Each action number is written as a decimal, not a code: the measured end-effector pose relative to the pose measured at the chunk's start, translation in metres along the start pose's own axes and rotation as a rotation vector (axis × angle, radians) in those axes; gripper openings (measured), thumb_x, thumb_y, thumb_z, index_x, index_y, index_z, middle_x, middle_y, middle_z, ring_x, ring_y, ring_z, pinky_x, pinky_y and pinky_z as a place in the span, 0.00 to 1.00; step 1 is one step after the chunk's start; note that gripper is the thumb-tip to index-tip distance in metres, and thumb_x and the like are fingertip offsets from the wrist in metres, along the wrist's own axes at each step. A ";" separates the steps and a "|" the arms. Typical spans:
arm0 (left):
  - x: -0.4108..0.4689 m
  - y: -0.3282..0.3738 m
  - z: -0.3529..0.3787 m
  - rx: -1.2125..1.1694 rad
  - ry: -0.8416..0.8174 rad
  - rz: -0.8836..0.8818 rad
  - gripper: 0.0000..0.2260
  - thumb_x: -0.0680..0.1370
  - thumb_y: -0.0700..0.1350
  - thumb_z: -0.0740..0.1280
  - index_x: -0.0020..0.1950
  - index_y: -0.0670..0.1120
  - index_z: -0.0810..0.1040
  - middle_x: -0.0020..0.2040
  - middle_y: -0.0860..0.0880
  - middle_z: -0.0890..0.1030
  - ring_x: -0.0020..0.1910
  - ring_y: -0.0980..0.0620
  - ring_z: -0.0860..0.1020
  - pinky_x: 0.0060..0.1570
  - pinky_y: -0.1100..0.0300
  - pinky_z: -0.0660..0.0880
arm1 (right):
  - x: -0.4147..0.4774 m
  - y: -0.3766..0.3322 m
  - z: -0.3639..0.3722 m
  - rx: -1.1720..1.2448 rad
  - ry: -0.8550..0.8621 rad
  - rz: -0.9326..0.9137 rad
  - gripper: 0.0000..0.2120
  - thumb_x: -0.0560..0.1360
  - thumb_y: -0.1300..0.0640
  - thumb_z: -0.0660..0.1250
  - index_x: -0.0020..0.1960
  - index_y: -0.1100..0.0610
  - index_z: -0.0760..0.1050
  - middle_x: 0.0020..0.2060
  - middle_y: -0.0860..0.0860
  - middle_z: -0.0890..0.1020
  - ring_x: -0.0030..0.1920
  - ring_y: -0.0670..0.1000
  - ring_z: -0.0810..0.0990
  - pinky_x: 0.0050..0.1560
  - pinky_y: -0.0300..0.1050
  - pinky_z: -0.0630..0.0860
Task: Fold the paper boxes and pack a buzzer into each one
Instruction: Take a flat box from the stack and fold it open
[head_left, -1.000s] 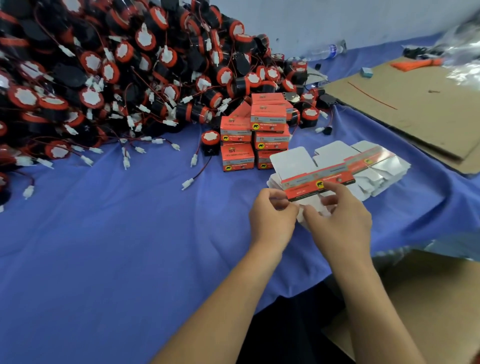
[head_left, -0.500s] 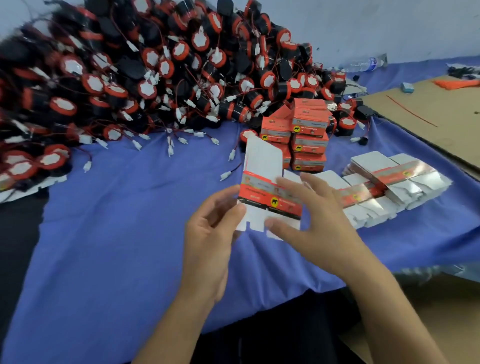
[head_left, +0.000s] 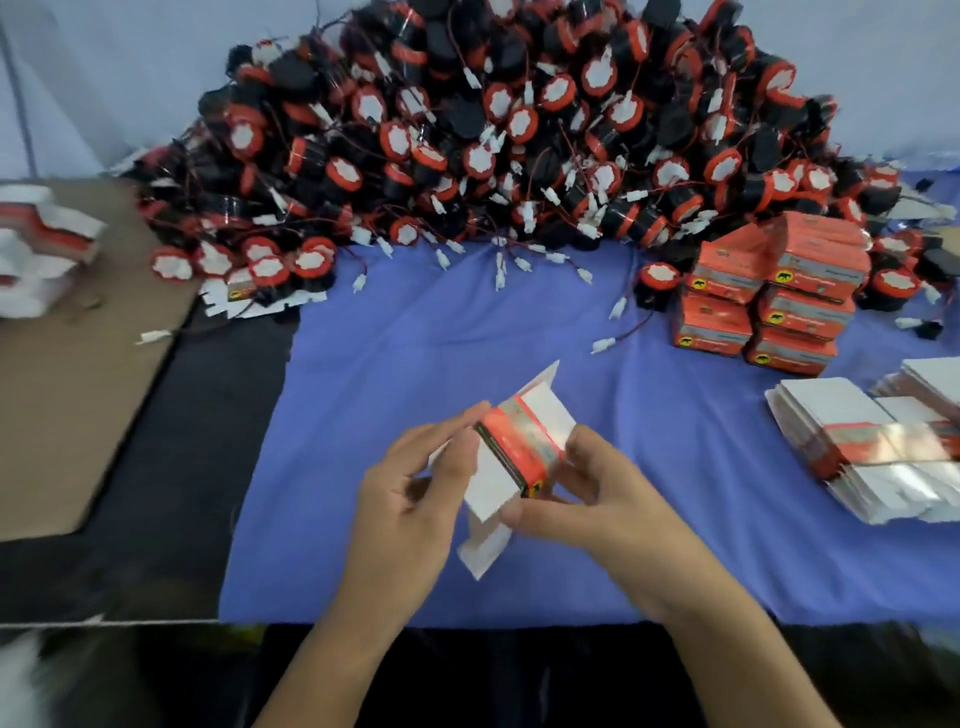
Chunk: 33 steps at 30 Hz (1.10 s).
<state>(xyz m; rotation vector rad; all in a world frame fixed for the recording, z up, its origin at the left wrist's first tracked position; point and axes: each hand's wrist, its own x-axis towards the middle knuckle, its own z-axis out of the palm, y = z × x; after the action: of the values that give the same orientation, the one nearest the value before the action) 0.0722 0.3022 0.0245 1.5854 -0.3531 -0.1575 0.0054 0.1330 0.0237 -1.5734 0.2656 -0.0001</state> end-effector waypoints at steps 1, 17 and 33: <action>0.000 -0.001 -0.006 0.057 -0.046 0.010 0.11 0.81 0.60 0.66 0.62 0.65 0.83 0.60 0.58 0.84 0.60 0.57 0.82 0.52 0.65 0.79 | 0.000 -0.001 0.001 0.117 -0.049 0.016 0.24 0.69 0.54 0.79 0.63 0.52 0.78 0.59 0.52 0.84 0.63 0.52 0.82 0.61 0.43 0.79; -0.013 0.011 -0.020 0.258 -0.257 0.339 0.29 0.71 0.51 0.77 0.72 0.61 0.74 0.70 0.59 0.78 0.72 0.54 0.75 0.67 0.62 0.71 | -0.023 -0.027 0.012 1.046 0.074 0.360 0.15 0.70 0.54 0.81 0.50 0.61 0.83 0.43 0.61 0.81 0.58 0.63 0.83 0.50 0.64 0.80; -0.005 0.042 -0.049 0.356 -0.357 0.442 0.28 0.71 0.51 0.78 0.70 0.61 0.76 0.69 0.60 0.79 0.72 0.56 0.74 0.68 0.66 0.69 | -0.028 -0.040 -0.013 0.310 -0.160 0.054 0.15 0.75 0.59 0.70 0.62 0.52 0.81 0.62 0.51 0.83 0.54 0.51 0.83 0.50 0.42 0.80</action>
<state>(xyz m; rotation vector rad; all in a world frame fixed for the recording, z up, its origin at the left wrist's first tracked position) 0.0778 0.3499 0.0679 1.7850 -1.0459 -0.0340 -0.0169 0.1246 0.0676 -1.2499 0.1726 0.1214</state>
